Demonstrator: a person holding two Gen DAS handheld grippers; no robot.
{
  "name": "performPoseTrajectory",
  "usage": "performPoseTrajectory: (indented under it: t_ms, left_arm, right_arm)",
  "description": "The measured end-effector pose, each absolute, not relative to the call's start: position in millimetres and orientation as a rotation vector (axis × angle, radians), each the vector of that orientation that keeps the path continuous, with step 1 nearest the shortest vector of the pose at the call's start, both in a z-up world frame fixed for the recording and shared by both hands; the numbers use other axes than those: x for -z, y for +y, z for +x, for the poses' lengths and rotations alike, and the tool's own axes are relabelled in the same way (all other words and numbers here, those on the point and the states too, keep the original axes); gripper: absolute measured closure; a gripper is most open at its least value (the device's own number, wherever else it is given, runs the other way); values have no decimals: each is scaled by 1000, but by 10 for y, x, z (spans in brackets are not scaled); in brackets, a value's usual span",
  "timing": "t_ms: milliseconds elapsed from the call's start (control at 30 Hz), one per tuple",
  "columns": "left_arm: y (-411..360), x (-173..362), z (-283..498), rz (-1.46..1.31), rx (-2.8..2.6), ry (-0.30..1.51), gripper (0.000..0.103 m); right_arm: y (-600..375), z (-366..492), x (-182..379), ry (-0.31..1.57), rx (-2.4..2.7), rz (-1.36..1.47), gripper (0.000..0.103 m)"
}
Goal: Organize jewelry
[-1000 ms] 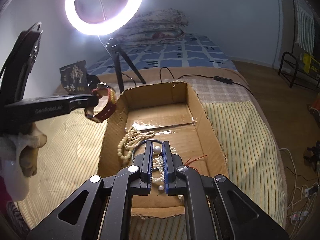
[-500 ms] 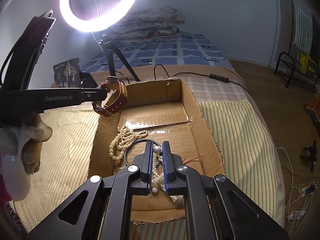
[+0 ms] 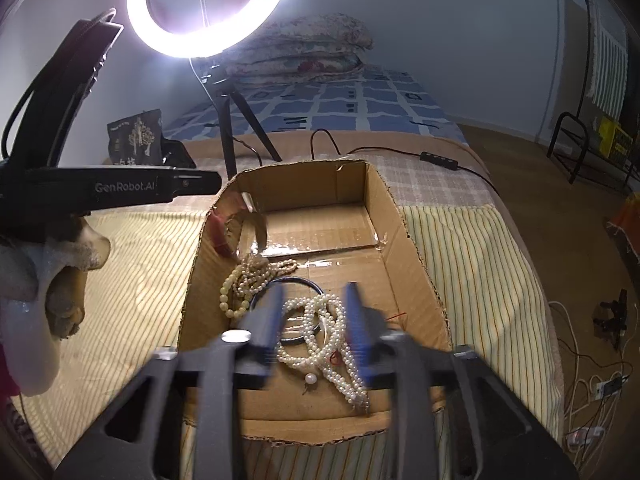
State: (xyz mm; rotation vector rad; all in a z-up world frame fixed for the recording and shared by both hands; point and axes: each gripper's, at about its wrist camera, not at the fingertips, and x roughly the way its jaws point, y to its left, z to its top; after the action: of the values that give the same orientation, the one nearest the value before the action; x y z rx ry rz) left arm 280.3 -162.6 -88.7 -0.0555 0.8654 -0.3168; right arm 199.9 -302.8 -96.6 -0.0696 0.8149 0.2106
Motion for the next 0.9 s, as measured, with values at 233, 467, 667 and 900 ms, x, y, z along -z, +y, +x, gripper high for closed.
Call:
performPoseTrajectory:
  t_ms: [233, 467, 667, 900]
  left_arm:
    - [-1593, 859, 2807, -63, 295, 866, 34]
    - [-1610, 827, 2773, -59, 297, 869, 32]
    - [-1613, 753, 2703, -53, 298, 858, 32]
    - [-1587, 601, 2576, -49, 296, 836, 32]
  right_arm:
    - [-3026, 1955, 915, 777, -169, -85, 31]
    - [-3014, 1952, 891, 789, -142, -100, 30]
    - [-2989, 1902, 821, 780, -136, -111, 29]
    - [-2968, 1807, 706, 768, -127, -114, 29]
